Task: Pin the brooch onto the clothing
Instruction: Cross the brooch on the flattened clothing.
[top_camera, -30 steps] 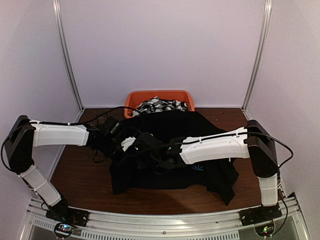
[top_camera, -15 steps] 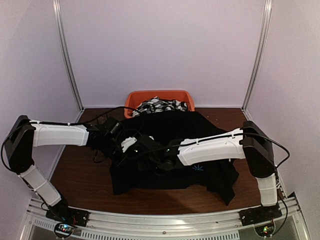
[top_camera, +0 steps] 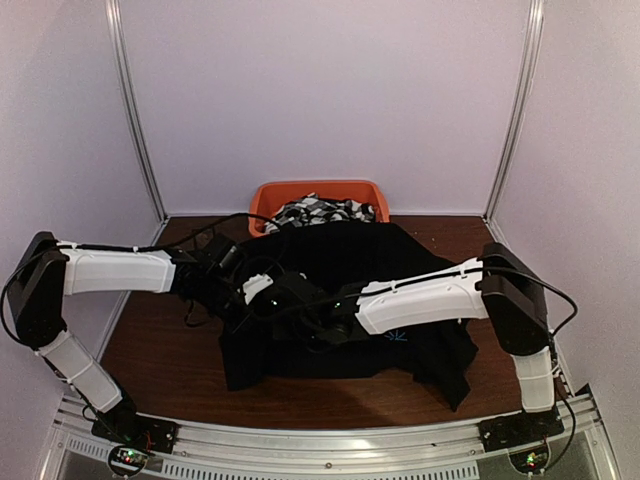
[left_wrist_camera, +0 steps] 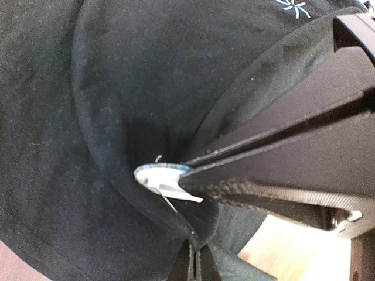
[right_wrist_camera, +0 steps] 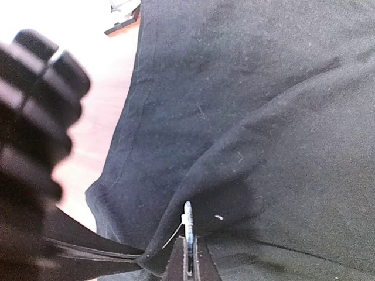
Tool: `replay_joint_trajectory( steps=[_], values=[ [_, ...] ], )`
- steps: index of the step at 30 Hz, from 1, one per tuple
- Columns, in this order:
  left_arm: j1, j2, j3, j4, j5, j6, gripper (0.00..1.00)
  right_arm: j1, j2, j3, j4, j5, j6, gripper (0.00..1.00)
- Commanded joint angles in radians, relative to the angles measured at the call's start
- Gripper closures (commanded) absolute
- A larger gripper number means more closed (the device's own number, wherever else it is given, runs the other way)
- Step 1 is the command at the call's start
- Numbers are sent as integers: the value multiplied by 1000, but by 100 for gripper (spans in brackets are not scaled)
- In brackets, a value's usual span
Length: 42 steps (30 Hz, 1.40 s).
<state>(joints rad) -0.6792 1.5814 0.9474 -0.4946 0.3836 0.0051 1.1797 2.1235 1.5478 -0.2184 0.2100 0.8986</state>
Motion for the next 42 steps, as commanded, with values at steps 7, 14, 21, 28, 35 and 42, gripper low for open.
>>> replay_joint_trajectory(
  steps=[7, 14, 21, 28, 35, 42],
  values=[
    [12, -28, -12, 64, 47, -2, 100, 3, 2, -43, 61, -48, 19, 100],
    [12, -29, -10, 62, 26, -2, 100, 5, -18, -45, 77, -89, -16, 100],
    [12, -25, -9, 57, 9, -2, 100, 12, -54, -76, 110, -110, -59, 100],
    [12, -25, -10, 54, 8, -2, 100, 14, -97, -129, 188, -128, -83, 100],
    [12, -18, -6, 49, 13, -2, 100, 16, -131, -157, 262, -173, -122, 100],
    [12, -19, -6, 50, 9, -2, 100, 18, -123, -146, 263, -196, -138, 100]
  ],
)
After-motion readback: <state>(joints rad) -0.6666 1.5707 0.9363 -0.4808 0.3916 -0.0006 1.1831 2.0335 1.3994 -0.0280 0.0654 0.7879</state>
